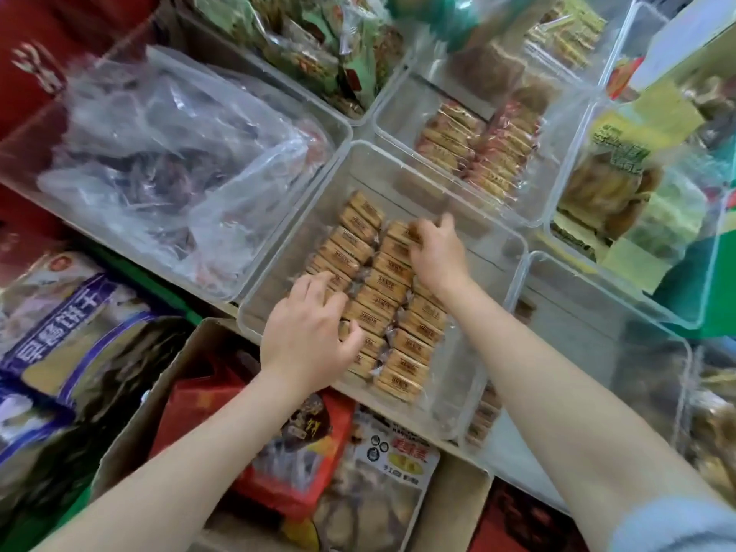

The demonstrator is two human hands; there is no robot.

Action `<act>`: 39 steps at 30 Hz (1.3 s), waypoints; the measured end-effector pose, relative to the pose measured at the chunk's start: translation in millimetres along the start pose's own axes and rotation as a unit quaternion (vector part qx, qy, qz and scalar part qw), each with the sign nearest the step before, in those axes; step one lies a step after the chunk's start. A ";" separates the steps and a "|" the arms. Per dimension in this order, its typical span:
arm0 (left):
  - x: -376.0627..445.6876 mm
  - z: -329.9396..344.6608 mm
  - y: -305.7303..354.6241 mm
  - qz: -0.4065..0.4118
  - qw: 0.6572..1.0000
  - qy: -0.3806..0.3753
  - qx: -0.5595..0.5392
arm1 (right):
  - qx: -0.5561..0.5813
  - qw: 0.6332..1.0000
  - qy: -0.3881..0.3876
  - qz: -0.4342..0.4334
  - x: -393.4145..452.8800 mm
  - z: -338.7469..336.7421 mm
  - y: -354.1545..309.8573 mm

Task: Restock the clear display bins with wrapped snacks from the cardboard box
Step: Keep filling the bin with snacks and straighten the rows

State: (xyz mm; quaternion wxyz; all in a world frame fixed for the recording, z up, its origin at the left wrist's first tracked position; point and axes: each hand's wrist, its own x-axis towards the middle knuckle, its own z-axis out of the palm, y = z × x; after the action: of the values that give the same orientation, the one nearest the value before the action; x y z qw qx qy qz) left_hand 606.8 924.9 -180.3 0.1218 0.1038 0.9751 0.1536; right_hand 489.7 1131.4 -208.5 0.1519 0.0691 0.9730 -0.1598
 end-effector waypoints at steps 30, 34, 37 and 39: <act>-216.7 3.9 294.1 0.395 0.886 -0.188 -0.150 | 0.150 0.904 0.364 0.168 -526.4 -181.2 247.0; -259.3 35.0 362.5 0.434 0.858 -0.190 -0.196 | 0.144 0.908 0.295 0.261 -570.3 -154.3 317.0; -280.2 56.4 394.8 0.447 0.857 -0.186 -0.179 | 0.125 0.925 0.208 0.293 -581.8 -124.7 360.2; -287.9 67.9 408.7 0.442 0.861 -0.188 -0.165 | 0.108 0.935 0.145 0.304 -578.7 -104.6 387.2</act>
State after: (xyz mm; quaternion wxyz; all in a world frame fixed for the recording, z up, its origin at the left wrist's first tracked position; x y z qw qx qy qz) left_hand 965.7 1255.0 -51.0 0.2371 0.5295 0.7458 0.3276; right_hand 1078.4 1480.1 -42.5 0.0418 0.3999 0.8938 -0.1987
